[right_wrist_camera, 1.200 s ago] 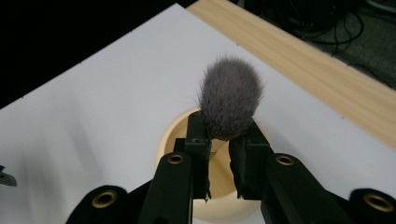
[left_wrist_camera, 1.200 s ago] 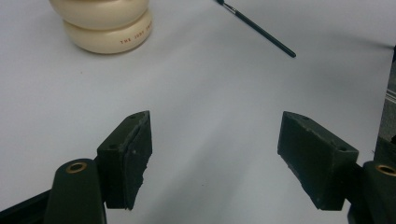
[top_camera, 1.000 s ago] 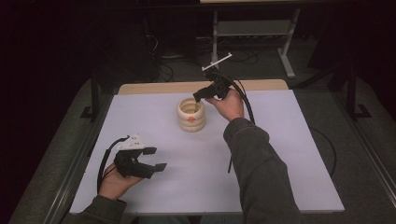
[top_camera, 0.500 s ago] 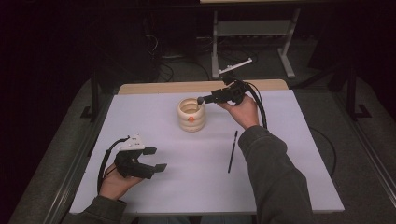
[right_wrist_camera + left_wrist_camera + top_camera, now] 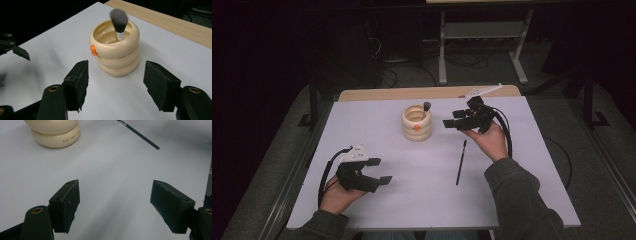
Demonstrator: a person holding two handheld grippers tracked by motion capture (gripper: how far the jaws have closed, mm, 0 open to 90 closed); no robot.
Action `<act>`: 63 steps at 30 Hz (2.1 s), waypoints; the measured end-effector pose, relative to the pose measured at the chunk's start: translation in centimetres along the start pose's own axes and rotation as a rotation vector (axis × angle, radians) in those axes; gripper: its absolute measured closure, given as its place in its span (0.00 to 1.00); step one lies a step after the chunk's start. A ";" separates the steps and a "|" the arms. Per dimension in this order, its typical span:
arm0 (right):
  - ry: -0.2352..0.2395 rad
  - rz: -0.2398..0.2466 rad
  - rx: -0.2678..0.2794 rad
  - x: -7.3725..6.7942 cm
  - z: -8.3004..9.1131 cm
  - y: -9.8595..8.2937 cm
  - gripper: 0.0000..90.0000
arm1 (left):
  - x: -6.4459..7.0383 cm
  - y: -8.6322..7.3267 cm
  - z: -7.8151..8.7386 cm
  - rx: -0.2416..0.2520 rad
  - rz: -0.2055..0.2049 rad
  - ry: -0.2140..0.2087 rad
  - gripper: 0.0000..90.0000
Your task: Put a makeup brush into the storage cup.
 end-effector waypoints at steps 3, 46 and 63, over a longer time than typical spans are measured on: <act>-0.003 0.017 0.019 -0.5 0.8 -0.7 0.37 | 0.0 -0.1 -0.1 -0.002 -0.002 0.002 0.26; -0.053 0.009 0.026 -3.7 5.5 -9.4 0.31 | 0.4 -0.1 -0.9 -0.020 -0.009 -0.004 0.25; -0.087 0.011 0.011 -3.5 6.6 -10.6 0.31 | 1.6 0.7 -1.7 -0.028 -0.013 -0.027 0.28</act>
Point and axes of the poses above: each handheld gripper's, and its own axes: z roughly backward along the jaws, y roughly out of its top, x roughly to its right, the point moved 9 cm from there along -z, roughly forward along the jaws, and after that the axes turned 12 degrees about z, right-handed, at the moved point
